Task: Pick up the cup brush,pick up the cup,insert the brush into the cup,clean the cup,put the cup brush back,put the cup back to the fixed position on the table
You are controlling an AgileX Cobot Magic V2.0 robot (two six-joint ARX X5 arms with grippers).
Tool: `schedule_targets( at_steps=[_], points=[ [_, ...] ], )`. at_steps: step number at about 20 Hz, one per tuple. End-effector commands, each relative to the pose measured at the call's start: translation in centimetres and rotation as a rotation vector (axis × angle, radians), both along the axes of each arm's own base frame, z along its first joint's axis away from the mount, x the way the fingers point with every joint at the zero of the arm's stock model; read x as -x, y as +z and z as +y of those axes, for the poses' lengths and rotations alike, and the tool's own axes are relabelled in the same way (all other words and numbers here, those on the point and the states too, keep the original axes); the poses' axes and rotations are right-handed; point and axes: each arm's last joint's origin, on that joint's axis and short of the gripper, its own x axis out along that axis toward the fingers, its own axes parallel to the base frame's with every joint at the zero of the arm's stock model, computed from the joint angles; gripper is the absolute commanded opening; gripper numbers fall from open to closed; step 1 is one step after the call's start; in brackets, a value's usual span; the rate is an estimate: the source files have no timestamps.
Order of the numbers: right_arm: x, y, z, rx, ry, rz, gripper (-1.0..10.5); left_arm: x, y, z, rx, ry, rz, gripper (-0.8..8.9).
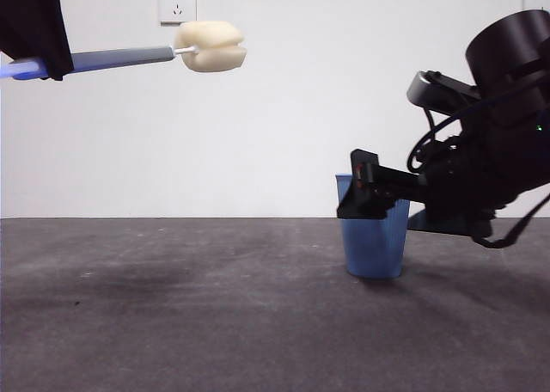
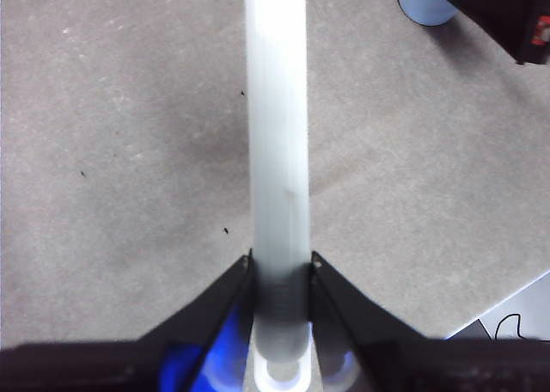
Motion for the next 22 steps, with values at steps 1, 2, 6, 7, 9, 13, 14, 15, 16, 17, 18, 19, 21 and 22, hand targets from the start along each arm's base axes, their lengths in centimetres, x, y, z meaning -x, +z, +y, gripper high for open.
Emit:
schedule_targets(
  at_steps=[1,2,6,7,9,13,14,15,16,17,18,19,21,22],
  points=[
    [-0.9,0.1,0.4,-0.005,0.007,-0.017,5.9,0.0,0.1,-0.1,-0.001,-0.01,-0.008,-0.08],
    [-1.1,0.1,0.5,-0.006,0.005,-0.019,5.7,0.0,0.1,-0.1,-0.002,-0.009,-0.009,-0.08],
    [-1.3,0.1,0.4,-0.006,0.004,-0.019,2.6,0.0,0.1,-0.1,-0.003,-0.009,-0.009,-0.08],
    [-1.3,0.1,0.4,-0.004,0.004,-0.016,2.4,0.0,0.1,-0.1,-0.003,-0.009,-0.009,-0.08],
    [-1.3,0.1,0.4,-0.002,0.004,-0.011,1.7,0.0,0.1,-0.1,-0.003,-0.009,-0.009,-0.08],
    [-1.2,0.2,0.5,-0.004,0.012,-0.009,-0.2,0.0,0.1,-0.1,-0.009,-0.018,-0.012,-0.08],
    [-1.1,0.4,0.4,-0.002,0.013,-0.007,-0.2,0.0,0.1,-0.1,-0.021,-0.034,-0.018,-0.08],
    [-0.9,0.9,0.4,0.006,0.016,-0.006,-0.2,0.0,0.0,0.0,-0.034,-0.051,-0.023,-0.09],
    [-0.7,1.4,0.3,0.027,0.024,-0.007,-0.2,0.1,0.0,0.0,-0.051,-0.073,-0.028,-0.09],
    [-0.3,2.1,0.4,0.06,0.039,-0.015,-0.2,0.1,0.0,0.0,-0.069,-0.094,-0.033,-0.09],
    [0.2,2.9,0.4,0.105,0.059,-0.025,-0.2,0.1,0.0,0.0,-0.088,-0.117,-0.036,-0.09],
    [0.7,3.7,0.4,0.157,0.081,-0.027,-0.2,0.1,-0.1,0.0,-0.106,-0.142,-0.04,-0.09],
    [1.8,5.3,0.5,0.316,0.083,-0.006,-0.2,0.2,-0.3,0.1,-0.157,-0.2,-0.037,-0.09],
    [2.2,6.1,0.7,0.401,0.101,0.012,-0.2,0.3,-0.4,0.1,-0.179,-0.219,-0.023,-0.09]
  ],
)
